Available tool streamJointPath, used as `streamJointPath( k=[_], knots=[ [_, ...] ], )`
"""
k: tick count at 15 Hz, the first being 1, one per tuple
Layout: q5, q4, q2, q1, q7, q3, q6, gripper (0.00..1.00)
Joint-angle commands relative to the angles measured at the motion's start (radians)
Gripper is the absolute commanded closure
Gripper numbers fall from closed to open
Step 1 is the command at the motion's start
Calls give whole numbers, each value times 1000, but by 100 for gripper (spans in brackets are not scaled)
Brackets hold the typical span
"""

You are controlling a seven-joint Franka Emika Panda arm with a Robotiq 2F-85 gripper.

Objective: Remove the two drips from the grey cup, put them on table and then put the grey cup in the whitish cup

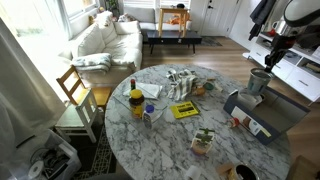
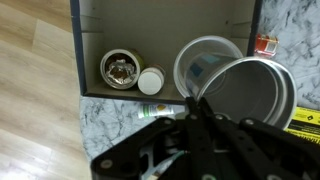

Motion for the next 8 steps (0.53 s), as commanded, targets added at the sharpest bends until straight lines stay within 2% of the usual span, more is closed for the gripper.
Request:
streamJointPath(
  k=[1, 5, 6, 7, 8],
  knots=[
    [34, 32, 50, -22, -37, 8, -10, 99],
    [51, 45, 85, -36, -54, 10, -15, 99],
    [53, 45, 91, -38, -52, 11, -14, 70],
    [62, 47, 97, -42, -57, 13, -15, 70],
    [72, 48, 101, -44, -60, 16, -15, 64]
  ],
)
